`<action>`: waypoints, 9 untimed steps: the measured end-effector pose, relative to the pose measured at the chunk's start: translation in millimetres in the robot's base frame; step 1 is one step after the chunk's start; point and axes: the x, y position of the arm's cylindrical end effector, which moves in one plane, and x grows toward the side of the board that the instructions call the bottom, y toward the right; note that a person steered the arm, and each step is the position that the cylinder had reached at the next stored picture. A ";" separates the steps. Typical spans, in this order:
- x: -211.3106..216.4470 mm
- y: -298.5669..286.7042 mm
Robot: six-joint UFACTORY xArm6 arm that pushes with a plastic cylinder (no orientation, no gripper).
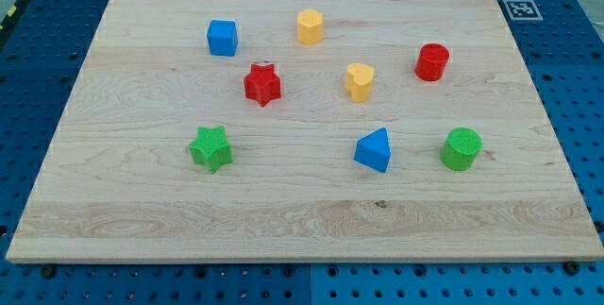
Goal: Point your arm at the red star
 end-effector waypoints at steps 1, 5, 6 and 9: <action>-0.1 0.0; 0.1 0.0; 0.1 -12.0; 14.1 -163.3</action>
